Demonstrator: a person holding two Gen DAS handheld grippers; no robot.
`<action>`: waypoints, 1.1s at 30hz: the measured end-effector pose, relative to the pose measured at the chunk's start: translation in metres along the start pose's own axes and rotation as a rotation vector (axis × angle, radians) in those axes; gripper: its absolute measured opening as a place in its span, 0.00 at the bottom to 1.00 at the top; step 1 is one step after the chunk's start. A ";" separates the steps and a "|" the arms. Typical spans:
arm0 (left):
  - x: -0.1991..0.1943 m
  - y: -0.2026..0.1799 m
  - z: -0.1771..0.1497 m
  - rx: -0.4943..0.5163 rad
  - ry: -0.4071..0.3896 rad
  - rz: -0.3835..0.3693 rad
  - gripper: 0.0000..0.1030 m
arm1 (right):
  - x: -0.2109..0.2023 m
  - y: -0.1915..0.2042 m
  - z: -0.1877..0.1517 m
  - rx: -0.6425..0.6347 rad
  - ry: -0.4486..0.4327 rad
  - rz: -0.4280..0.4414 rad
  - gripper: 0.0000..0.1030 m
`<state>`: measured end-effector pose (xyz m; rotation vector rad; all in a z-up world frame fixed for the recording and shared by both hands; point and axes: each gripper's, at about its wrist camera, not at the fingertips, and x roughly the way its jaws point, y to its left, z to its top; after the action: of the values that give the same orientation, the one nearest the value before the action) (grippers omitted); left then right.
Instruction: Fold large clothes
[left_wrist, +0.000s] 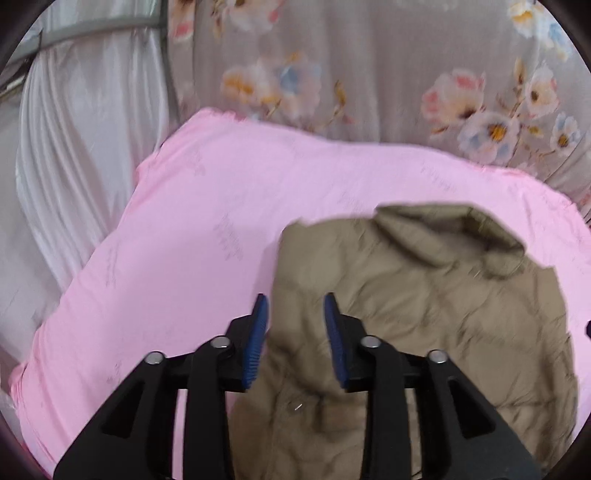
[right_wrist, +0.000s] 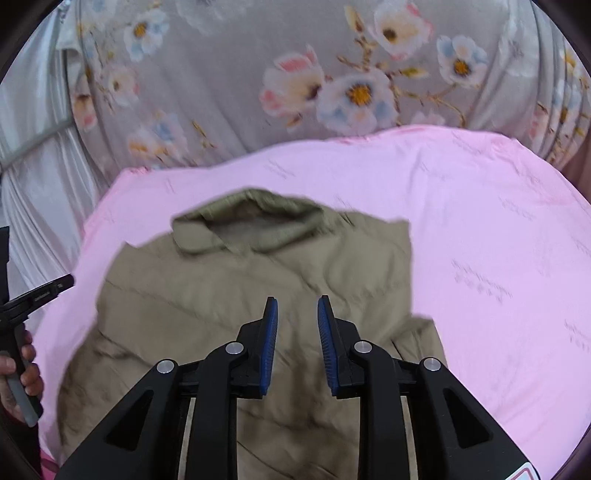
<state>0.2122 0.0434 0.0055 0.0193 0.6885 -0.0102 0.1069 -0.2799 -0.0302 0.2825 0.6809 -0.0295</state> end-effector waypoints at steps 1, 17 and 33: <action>0.002 -0.010 0.007 0.008 -0.009 -0.011 0.42 | 0.006 0.006 0.006 -0.003 -0.004 0.008 0.23; 0.100 -0.095 -0.053 0.166 0.040 0.042 0.49 | 0.105 0.031 -0.039 -0.089 0.122 -0.046 0.23; 0.108 -0.094 -0.054 0.168 0.035 0.053 0.55 | 0.108 0.019 -0.040 -0.018 0.130 0.015 0.23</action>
<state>0.2595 -0.0494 -0.1062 0.1988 0.7206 -0.0171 0.1687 -0.2436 -0.1228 0.2744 0.8073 0.0097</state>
